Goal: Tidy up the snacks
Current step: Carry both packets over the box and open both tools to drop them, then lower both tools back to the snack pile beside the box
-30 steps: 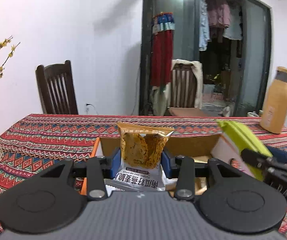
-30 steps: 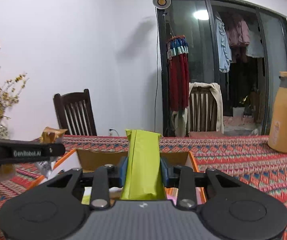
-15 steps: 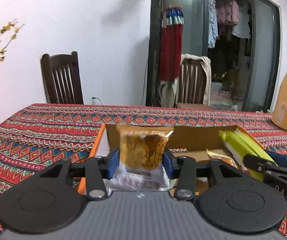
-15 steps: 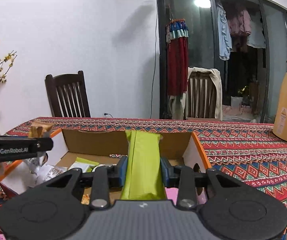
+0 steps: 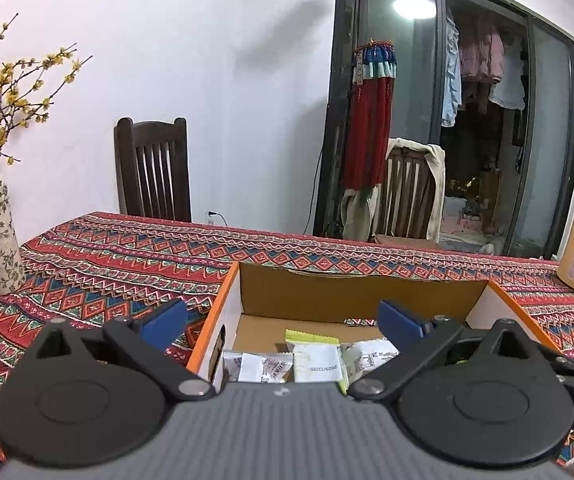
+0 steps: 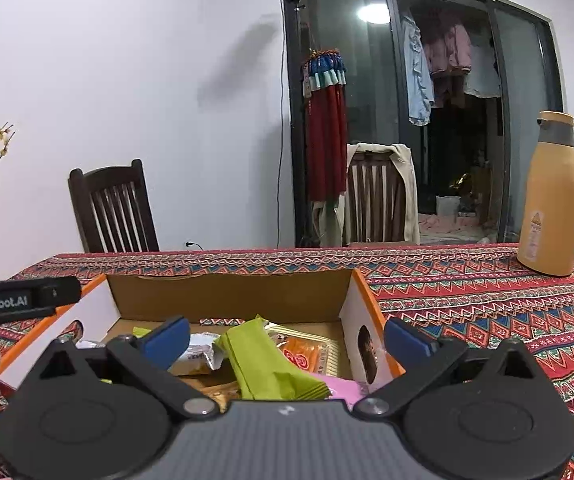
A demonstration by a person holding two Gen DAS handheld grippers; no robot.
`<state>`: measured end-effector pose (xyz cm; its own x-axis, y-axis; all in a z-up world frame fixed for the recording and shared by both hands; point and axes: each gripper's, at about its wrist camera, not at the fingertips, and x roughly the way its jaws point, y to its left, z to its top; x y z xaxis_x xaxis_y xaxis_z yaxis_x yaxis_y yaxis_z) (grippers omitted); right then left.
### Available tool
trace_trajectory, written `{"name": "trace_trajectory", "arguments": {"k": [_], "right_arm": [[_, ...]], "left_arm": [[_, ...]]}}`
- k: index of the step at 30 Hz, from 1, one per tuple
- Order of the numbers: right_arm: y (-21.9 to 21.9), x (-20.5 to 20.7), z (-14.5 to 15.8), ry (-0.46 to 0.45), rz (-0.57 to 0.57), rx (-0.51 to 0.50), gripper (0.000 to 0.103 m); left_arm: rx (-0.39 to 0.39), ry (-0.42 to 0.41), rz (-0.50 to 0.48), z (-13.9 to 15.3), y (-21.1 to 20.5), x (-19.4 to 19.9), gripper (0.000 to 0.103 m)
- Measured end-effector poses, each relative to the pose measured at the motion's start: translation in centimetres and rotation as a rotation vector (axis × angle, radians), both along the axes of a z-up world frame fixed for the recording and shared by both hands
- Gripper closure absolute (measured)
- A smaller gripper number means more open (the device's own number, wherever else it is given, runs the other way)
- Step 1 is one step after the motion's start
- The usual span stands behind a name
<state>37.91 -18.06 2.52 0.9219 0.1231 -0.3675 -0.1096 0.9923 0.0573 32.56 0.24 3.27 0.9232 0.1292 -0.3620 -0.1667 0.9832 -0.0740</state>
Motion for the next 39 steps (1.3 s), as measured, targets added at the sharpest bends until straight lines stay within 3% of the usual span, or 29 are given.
{"name": "trace_trajectory", "arguments": {"k": [25,34,39], "right_arm": [[-0.4,-0.1,0.2,0.001,-0.004,0.010,0.000],[-1.2,-1.3,2.7,-0.037,0.005,0.013,0.000],[-1.6,-3.3,3.4,-0.044,0.008,0.033,0.000]], "left_arm": [[-0.024,-0.005,0.020,-0.2,0.7,0.2,0.000],[-0.042,-0.033,0.053,2.5,1.1,-1.8,0.000],[-0.002,-0.035,0.057,3.4,1.1,-4.5,0.000]]}}
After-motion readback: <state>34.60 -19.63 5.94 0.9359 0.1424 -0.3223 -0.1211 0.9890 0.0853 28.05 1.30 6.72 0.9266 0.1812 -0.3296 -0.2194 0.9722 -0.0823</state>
